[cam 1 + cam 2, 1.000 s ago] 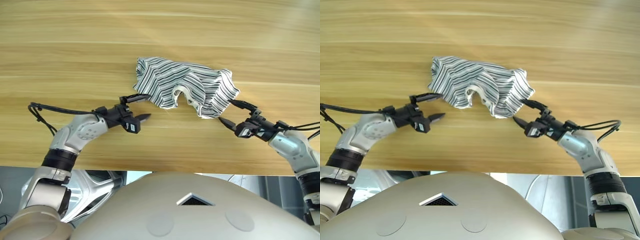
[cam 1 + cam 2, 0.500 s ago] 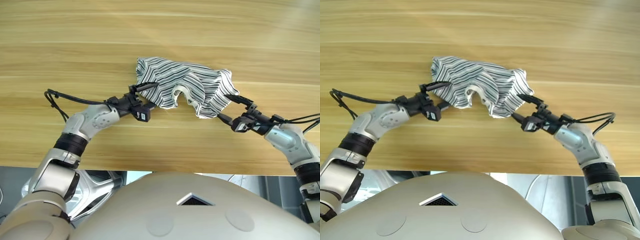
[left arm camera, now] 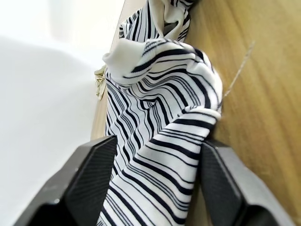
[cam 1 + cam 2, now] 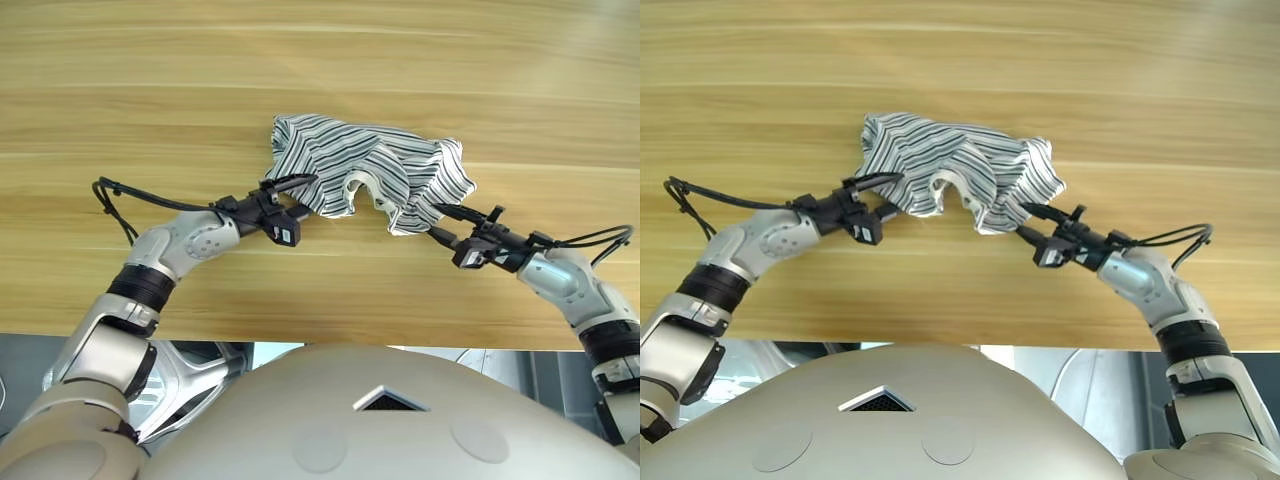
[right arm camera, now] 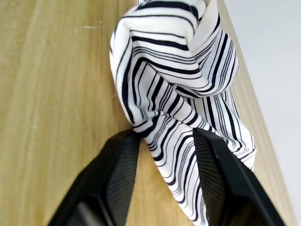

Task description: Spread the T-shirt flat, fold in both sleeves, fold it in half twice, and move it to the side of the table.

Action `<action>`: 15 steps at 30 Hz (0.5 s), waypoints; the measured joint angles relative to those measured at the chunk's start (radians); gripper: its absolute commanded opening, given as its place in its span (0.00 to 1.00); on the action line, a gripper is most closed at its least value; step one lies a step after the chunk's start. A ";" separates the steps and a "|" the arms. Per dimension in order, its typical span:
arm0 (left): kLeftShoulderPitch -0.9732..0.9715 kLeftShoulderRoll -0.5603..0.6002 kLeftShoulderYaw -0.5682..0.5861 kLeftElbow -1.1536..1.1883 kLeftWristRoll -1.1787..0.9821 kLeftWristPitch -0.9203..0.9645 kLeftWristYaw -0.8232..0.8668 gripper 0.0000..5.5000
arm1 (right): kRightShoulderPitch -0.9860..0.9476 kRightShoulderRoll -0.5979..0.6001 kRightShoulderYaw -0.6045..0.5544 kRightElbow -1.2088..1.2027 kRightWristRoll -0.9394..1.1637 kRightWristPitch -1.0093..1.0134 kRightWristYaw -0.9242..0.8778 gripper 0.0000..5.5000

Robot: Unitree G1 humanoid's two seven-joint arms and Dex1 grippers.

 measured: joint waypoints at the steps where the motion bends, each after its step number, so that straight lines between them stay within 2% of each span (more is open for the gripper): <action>1: -0.001 -0.001 -0.003 0.005 -0.002 0.000 0.001 0.41 | -0.002 0.000 0.002 0.005 0.000 -0.001 0.000 0.23; 8: -0.046 -0.003 -0.020 0.046 -0.013 0.001 0.003 0.27 | -0.036 0.008 0.012 0.055 0.001 -0.008 -0.001 0.00; 15: -0.080 -0.007 -0.026 0.078 -0.024 0.001 0.014 0.16 | -0.058 0.015 0.019 0.078 0.000 -0.020 -0.002 0.00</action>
